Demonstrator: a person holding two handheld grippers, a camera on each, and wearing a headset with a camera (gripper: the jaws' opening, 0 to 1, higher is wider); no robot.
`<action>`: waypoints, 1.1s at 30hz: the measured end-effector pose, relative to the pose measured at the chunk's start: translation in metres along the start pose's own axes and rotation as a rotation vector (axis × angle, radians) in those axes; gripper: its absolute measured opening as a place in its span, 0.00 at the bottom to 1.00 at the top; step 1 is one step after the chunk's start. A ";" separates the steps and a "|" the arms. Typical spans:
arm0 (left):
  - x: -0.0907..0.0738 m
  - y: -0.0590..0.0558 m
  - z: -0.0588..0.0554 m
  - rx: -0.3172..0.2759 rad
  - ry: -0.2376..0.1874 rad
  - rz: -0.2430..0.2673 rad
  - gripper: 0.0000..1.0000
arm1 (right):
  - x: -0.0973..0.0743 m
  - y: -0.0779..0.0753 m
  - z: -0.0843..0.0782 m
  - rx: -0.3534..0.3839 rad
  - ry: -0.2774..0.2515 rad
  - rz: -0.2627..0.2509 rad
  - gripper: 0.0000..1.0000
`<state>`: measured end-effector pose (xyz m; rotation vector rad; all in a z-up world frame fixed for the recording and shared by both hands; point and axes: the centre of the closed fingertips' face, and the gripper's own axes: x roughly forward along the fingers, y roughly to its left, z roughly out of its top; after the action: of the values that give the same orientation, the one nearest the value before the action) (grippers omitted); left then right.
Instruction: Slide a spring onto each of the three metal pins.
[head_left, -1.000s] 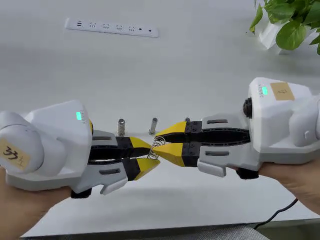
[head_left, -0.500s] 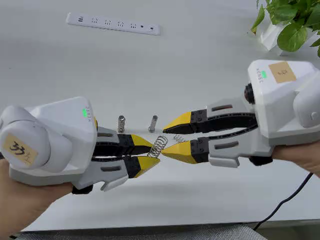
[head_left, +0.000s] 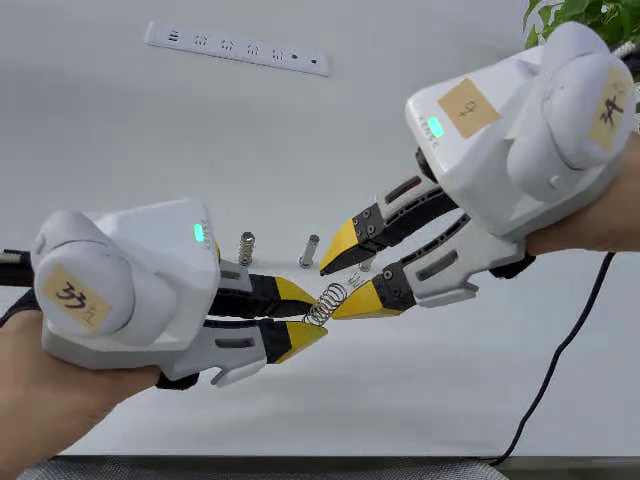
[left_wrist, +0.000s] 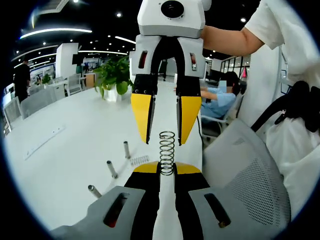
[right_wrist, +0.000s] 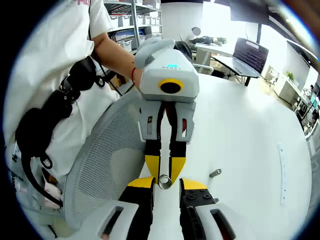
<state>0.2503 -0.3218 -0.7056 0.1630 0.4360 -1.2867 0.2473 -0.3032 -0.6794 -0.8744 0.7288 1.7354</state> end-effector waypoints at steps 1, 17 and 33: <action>0.000 0.000 0.000 -0.001 0.000 0.000 0.06 | 0.001 0.000 -0.001 -0.007 0.010 0.008 0.15; 0.000 0.001 0.000 -0.012 -0.020 0.002 0.06 | 0.012 0.004 -0.010 -0.082 0.114 0.073 0.07; 0.000 0.003 -0.003 -0.024 -0.030 0.003 0.06 | 0.015 0.003 -0.009 -0.091 0.134 0.074 0.07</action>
<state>0.2526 -0.3194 -0.7085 0.1239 0.4257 -1.2792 0.2430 -0.3034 -0.6970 -1.0448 0.7838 1.8000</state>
